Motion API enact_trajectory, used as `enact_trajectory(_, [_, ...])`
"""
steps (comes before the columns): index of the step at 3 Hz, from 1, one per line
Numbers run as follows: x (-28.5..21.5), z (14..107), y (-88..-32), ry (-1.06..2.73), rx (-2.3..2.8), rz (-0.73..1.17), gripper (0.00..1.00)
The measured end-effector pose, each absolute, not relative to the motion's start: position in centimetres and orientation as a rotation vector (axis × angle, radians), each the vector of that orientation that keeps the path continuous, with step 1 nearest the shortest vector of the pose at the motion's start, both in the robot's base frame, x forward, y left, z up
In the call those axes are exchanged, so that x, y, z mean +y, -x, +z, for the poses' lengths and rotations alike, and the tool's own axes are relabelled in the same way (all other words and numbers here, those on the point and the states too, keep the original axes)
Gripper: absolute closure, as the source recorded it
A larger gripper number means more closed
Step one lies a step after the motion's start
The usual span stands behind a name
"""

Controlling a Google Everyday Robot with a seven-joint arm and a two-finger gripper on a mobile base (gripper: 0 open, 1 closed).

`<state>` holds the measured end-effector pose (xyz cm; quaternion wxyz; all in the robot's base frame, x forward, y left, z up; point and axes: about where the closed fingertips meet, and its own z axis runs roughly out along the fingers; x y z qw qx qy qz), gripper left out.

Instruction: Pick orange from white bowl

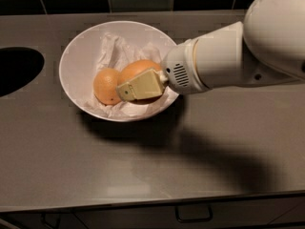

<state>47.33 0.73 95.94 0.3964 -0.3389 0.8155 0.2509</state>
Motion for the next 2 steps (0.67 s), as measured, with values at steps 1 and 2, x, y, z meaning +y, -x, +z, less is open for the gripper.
enact_trajectory(1, [0.9,98.95,-46.15,0.903,1.968,0.668,1.0])
enact_trajectory(2, [0.92,98.99,-46.14,0.904,1.967,0.667,1.0])
